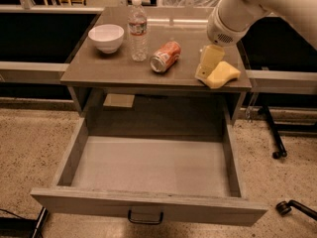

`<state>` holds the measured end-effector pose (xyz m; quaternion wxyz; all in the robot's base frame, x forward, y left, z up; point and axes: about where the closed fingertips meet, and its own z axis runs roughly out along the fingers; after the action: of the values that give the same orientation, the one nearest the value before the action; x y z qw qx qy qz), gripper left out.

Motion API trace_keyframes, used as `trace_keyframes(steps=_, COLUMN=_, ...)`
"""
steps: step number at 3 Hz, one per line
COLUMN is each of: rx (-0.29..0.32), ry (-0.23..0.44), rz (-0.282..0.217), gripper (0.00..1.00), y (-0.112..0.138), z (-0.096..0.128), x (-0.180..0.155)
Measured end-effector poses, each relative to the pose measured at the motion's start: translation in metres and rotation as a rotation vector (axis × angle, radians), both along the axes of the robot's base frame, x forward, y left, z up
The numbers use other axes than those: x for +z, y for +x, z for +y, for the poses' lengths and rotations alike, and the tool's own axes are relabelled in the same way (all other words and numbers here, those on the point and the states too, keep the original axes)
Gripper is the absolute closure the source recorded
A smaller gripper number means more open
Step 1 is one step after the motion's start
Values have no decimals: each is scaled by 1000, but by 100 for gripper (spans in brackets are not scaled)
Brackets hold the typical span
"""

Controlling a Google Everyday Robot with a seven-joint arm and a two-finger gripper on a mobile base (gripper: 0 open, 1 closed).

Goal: Place water bottle into top drawer

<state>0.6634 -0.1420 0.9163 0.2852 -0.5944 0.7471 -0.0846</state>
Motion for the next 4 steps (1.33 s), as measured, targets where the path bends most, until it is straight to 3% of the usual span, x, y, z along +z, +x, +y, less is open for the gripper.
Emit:
trace_keyframes(steps=2, rx=-9, ry=35, rz=-20, gripper=0, y=13, z=7, x=-7)
trace_keyframes(steps=3, rx=-5, ry=183, rz=-101, gripper=0, y=69, z=44, x=-17)
trace_keyframes(steps=4, rx=22, ry=362, rz=-160, gripper=0, y=106, z=75, x=-11)
